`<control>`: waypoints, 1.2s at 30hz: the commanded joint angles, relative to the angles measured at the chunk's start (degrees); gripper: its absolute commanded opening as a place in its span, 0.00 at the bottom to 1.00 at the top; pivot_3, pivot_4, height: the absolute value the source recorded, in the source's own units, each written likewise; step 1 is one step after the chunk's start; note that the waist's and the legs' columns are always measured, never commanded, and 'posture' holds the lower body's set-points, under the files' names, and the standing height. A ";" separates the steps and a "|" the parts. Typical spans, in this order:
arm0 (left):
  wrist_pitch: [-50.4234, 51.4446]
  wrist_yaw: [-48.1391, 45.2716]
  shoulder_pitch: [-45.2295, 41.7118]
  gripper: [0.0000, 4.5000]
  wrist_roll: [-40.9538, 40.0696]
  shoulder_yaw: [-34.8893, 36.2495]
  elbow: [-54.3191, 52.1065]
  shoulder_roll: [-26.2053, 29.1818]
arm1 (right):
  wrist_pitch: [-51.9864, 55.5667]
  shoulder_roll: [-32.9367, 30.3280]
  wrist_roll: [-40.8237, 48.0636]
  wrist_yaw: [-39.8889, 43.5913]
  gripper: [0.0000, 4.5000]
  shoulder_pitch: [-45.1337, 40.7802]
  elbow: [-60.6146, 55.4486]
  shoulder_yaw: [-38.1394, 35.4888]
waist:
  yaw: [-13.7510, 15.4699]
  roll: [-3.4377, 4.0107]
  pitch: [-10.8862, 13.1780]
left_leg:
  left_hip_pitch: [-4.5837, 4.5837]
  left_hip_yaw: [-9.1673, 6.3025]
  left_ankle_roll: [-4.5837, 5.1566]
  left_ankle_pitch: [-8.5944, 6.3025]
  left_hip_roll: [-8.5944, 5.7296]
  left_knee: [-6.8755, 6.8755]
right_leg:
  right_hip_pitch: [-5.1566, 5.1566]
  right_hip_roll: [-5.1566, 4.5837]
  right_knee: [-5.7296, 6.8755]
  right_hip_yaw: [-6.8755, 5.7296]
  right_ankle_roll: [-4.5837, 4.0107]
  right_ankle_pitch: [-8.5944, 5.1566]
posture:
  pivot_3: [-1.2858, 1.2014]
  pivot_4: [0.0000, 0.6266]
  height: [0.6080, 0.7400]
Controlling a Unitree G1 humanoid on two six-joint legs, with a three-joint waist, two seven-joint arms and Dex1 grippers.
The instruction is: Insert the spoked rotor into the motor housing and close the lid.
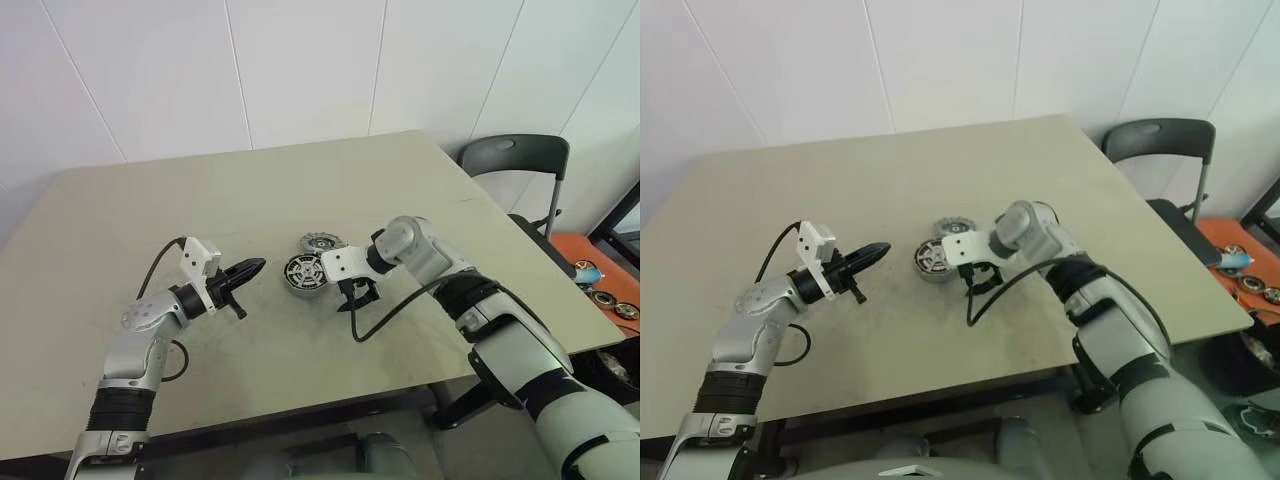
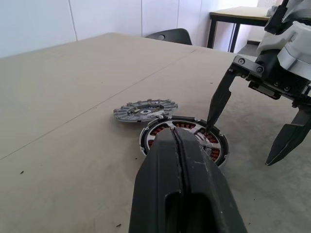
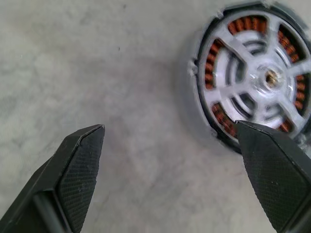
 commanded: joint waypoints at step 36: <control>-0.79 0.57 -0.42 0.00 0.01 0.25 -2.09 0.55 | -12.06 7.54 -7.01 -5.53 0.04 -11.09 18.96 -0.16 | -0.90 0.02 -0.01 | -0.09 -0.03 -0.31 0.17 0.00 -0.01 | -0.14 0.04 0.10 0.00 -0.07 0.05 | 0.52 0.00 1.00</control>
